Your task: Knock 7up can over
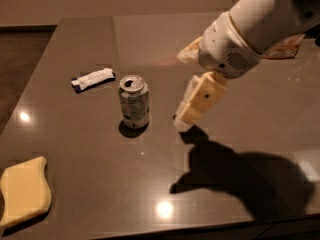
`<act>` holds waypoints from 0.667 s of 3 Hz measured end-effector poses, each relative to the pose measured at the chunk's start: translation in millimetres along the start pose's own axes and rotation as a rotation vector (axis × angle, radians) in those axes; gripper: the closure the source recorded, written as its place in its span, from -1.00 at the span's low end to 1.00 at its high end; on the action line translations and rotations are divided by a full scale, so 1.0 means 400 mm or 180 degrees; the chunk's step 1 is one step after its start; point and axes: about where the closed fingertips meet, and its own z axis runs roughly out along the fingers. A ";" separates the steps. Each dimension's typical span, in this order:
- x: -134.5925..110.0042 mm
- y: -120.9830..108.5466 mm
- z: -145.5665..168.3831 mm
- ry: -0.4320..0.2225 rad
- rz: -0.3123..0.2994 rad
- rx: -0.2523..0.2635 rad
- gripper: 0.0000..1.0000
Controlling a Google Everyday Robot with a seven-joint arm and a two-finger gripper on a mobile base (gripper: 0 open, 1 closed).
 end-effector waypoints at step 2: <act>-0.103 -0.035 0.171 -0.0406 0.0186 0.0002 -1.00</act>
Offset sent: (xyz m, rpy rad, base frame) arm 0.0440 0.1029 -0.0460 0.2083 0.0327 -0.0698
